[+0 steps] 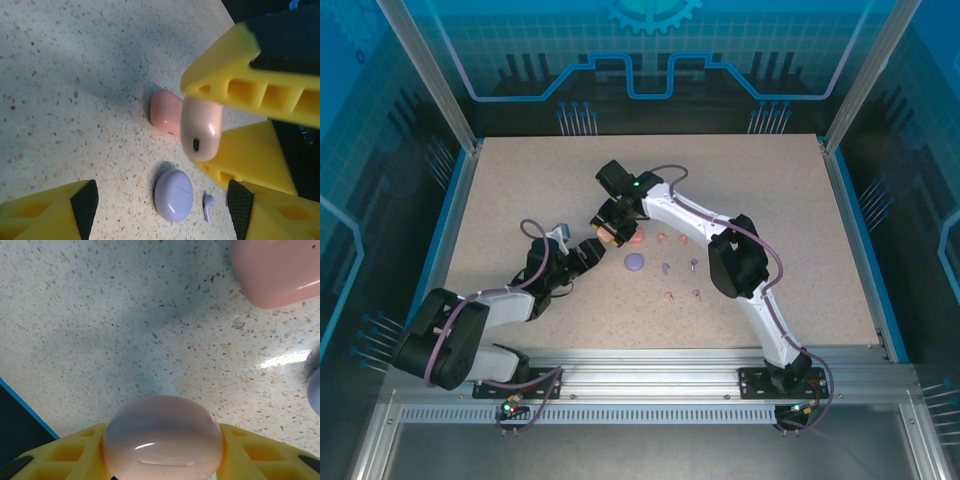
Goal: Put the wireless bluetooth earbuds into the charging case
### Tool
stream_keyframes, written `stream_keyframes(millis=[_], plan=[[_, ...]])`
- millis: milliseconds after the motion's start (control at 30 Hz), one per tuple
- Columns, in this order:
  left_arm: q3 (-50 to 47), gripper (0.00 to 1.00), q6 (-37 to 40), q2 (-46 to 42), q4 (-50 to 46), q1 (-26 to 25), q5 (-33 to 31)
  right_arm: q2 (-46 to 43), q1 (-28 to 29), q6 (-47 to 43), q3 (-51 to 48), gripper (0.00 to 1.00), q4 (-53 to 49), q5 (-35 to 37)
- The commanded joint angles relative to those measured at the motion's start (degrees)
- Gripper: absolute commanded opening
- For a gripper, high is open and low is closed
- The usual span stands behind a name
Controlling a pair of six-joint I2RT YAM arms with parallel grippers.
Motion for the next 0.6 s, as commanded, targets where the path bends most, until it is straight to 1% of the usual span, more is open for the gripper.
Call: stream_keyframes(millis=[0, 200, 433, 567], plan=[[2.1, 0.7, 1.0, 1.1, 3.9, -0.4, -2.3, 1.3, 0.7, 1.0, 1.7, 0.49, -1.8, -1.4], [3.7, 0.59, 0.7, 3.8, 5.3, -0.5, -2.3, 0.8, 1.1, 1.0, 1.7, 0.49, -1.8, -1.7], [4.6, 0.51, 0.1, 6.2, 6.6, -0.5, -2.0, 0.4, 1.3, 0.9, 1.6, 0.49, -1.4, -2.1], [4.9, 0.48, 0.2, 6.5, 6.6, -0.5, -2.2, 0.3, 1.4, 0.9, 1.5, 0.49, -1.5, -2.1]])
